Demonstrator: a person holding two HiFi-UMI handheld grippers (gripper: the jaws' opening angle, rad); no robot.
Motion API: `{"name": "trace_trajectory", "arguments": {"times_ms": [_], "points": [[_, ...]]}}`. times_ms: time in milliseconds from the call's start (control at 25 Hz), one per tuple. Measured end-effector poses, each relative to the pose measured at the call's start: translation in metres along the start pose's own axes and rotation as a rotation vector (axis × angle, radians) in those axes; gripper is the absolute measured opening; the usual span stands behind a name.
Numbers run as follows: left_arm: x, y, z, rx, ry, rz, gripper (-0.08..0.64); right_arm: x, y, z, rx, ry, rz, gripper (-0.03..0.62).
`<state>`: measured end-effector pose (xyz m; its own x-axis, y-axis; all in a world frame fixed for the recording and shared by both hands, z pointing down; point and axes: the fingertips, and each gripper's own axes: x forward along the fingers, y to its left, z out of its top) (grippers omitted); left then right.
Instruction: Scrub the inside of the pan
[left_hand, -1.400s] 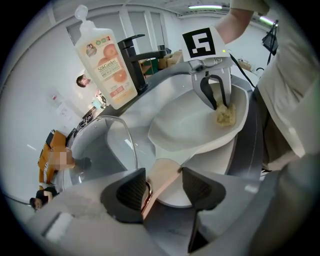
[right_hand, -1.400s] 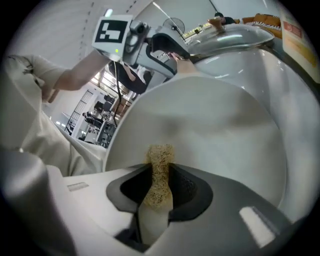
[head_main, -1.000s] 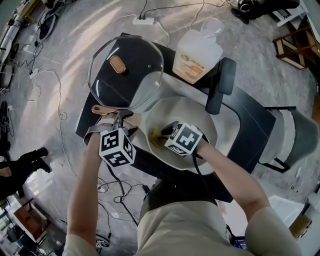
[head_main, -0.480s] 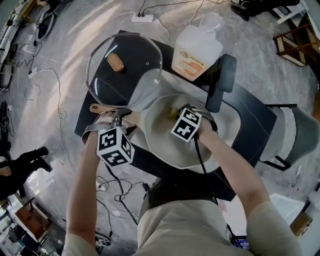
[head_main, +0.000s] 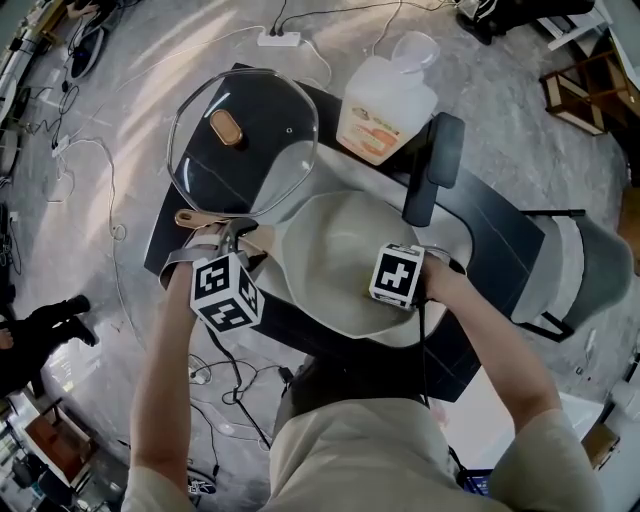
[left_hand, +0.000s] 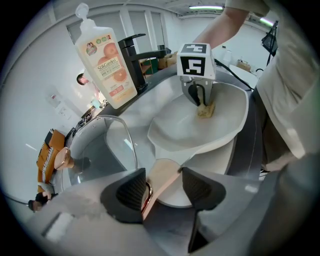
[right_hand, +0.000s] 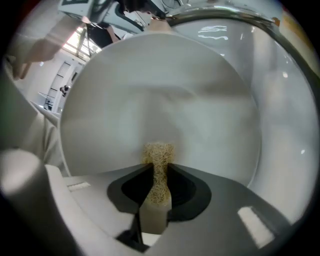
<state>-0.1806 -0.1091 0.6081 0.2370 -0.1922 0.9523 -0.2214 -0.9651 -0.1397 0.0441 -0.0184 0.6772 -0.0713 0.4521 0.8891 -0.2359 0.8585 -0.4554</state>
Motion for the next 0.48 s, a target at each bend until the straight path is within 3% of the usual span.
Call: {"name": "trace_trajectory", "arguments": {"times_ms": [120, 240, 320, 480], "points": [[-0.001, -0.001, 0.000, -0.001, -0.003, -0.003, 0.238, -0.008, 0.039, 0.013, 0.004, -0.091, 0.155, 0.087], [-0.001, -0.001, 0.001, -0.004, -0.010, -0.005, 0.239, -0.025, 0.075, 0.056, 0.052, -0.282, 0.330, 0.084], [-0.001, 0.000, 0.001, -0.006, -0.012, -0.002, 0.241, -0.033, 0.077, 0.082, 0.059, -0.360, 0.329, 0.084], [-0.001, 0.000, 0.001, -0.011, -0.007, -0.003, 0.242, -0.035, 0.060, 0.125, 0.057, -0.470, 0.224, 0.081]]}}
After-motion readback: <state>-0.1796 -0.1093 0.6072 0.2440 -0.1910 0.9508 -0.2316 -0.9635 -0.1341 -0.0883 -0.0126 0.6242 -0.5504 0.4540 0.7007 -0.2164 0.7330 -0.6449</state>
